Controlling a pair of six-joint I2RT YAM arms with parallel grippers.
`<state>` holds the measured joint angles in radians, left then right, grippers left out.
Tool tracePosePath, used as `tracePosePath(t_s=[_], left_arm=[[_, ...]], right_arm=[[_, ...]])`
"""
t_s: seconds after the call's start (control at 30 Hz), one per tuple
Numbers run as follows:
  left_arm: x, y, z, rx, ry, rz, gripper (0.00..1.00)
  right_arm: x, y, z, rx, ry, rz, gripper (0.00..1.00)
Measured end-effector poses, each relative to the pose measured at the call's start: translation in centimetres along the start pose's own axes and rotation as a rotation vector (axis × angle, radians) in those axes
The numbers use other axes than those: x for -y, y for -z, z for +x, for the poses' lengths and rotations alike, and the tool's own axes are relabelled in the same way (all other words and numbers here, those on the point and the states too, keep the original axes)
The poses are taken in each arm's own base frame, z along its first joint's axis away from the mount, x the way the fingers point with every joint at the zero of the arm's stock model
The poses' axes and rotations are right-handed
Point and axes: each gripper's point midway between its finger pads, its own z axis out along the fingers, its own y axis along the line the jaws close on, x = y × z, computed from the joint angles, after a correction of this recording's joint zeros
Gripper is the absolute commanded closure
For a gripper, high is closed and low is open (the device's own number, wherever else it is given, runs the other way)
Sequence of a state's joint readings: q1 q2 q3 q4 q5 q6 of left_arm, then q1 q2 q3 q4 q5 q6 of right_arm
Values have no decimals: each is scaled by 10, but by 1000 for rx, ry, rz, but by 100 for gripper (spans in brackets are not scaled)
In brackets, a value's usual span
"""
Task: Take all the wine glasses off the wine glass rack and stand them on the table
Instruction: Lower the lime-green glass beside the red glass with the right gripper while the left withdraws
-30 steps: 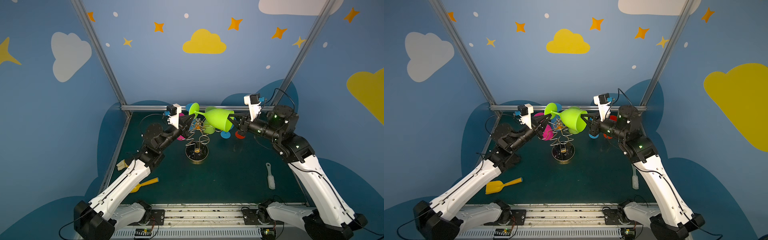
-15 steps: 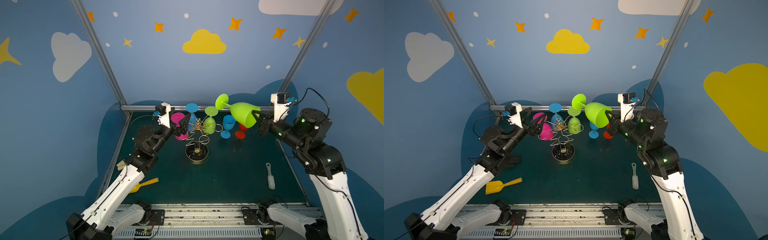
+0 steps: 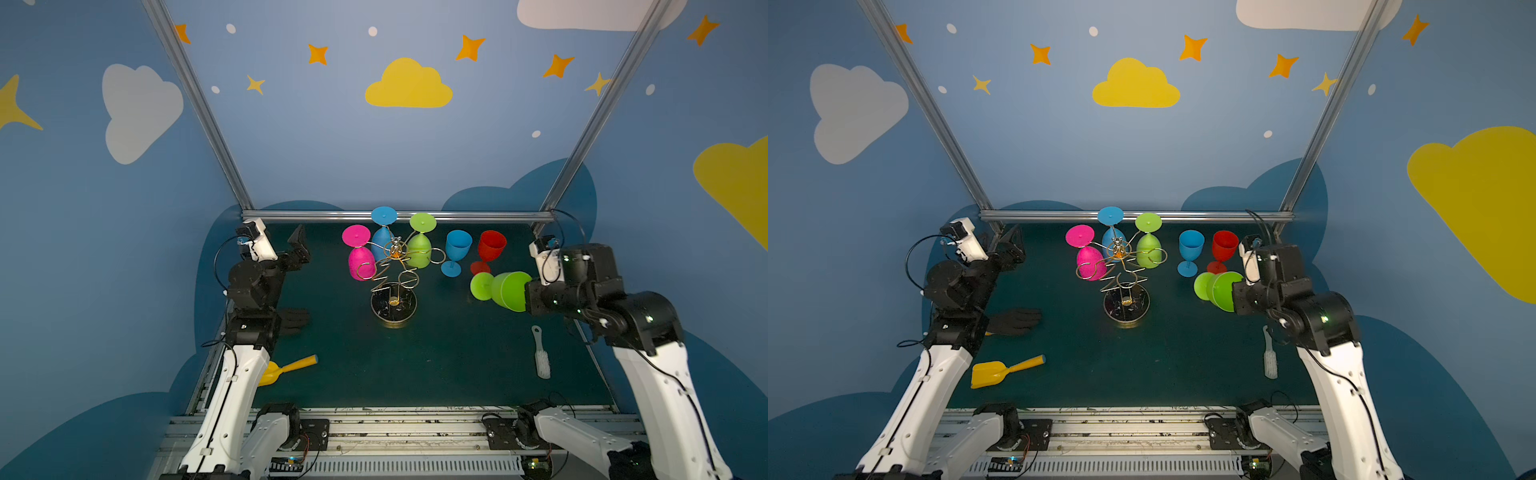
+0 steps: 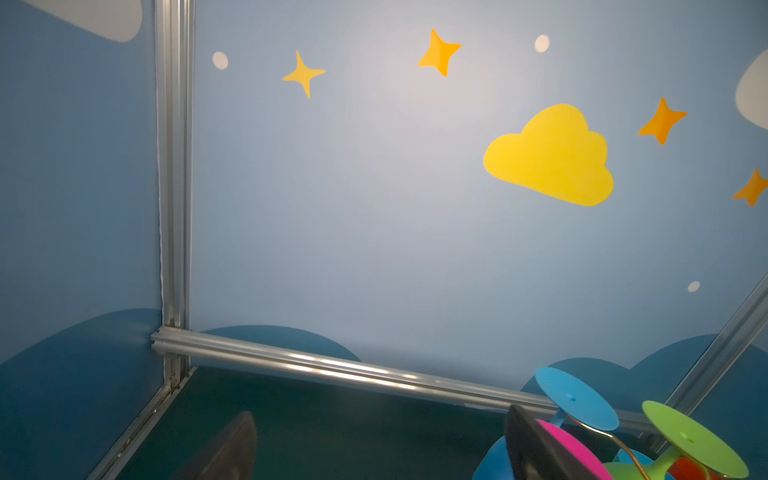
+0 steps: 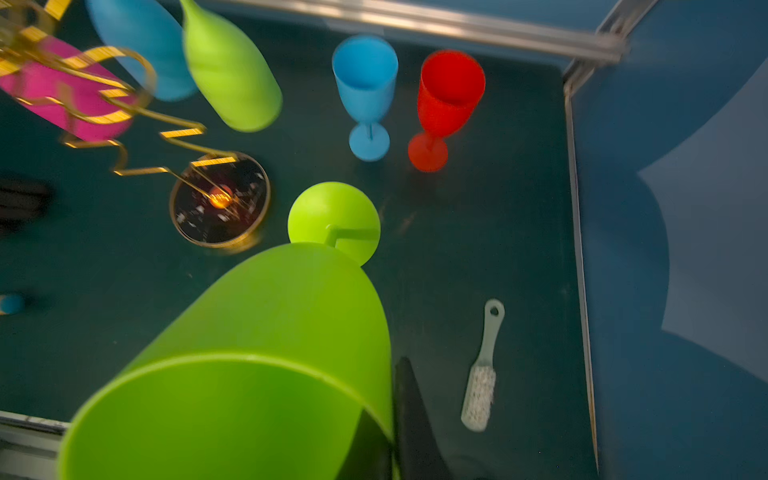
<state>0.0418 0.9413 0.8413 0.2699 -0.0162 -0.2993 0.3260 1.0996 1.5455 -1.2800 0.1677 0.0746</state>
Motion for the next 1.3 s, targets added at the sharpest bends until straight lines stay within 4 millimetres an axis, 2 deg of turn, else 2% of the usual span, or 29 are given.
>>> tracePosePath(t_s=[0.17, 0.3, 0.43, 0.73, 1.07, 1.3], left_arm=[[-20, -2, 13, -23, 24, -28, 8], [-31, 1, 27, -39, 15, -49, 8], [-32, 6, 37, -49, -41, -50, 7], [-10, 13, 44, -29, -137, 23, 7], [-3, 19, 40, -13, -157, 39, 6], [-3, 19, 40, -13, -161, 39, 6]], right_arm=[[10, -64, 21, -239, -24, 51, 100], [25, -93, 21, -305, -68, 89, 100], [42, -109, 16, -310, -117, 123, 100], [88, -124, 12, -308, -241, 212, 100], [131, -165, -12, -296, -326, 258, 100], [155, -195, -44, -268, -342, 273, 100]])
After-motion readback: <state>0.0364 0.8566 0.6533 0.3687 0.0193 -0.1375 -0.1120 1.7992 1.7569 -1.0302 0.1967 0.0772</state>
